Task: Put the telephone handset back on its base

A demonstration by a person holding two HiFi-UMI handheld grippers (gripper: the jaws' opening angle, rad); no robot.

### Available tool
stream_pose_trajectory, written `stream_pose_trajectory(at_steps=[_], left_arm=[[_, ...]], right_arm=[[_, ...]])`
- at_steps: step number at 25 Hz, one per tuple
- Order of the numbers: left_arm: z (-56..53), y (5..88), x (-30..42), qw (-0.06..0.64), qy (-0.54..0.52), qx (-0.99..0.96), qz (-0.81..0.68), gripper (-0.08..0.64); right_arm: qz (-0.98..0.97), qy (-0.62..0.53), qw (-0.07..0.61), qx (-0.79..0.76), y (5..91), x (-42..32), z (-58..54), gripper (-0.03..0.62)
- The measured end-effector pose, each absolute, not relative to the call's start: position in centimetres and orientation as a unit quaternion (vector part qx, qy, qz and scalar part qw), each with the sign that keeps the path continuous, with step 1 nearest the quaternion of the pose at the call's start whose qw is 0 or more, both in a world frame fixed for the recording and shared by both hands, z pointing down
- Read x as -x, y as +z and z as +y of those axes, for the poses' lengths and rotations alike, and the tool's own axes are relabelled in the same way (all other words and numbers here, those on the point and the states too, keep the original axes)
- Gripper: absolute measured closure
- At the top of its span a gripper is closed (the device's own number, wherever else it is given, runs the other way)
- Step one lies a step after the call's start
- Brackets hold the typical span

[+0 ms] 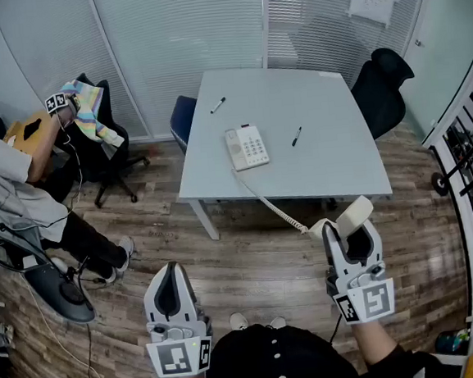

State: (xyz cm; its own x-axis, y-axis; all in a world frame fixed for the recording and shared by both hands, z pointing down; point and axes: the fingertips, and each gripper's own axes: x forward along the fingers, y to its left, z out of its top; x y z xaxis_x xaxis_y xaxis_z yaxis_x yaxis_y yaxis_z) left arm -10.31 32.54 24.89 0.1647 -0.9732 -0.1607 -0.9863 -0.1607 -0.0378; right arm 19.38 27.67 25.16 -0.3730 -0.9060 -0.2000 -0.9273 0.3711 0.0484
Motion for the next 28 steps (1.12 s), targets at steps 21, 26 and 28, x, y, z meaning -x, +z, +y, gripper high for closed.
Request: stream_pose_trajectory(at_steps=[21, 26, 28], left_arm=[[31.8, 24.9, 11.2, 0.063, 0.050, 0.762, 0.642, 0.543], [31.3, 24.8, 12.2, 0.066, 0.052, 0.771, 0.631, 0.543], [31.2, 24.8, 12.9, 0.068, 0.053, 0.773, 0.628, 0.543]], right_arm=[[0.822, 0.054, 0.089, 0.560, 24.9, -19.0, 27.2, 0.360], [0.817, 0.055, 0.089, 0.567, 24.6, -18.1, 27.2, 0.360], [0.814, 0.055, 0.091, 0.571, 24.8, -17.6, 27.3, 0.360]])
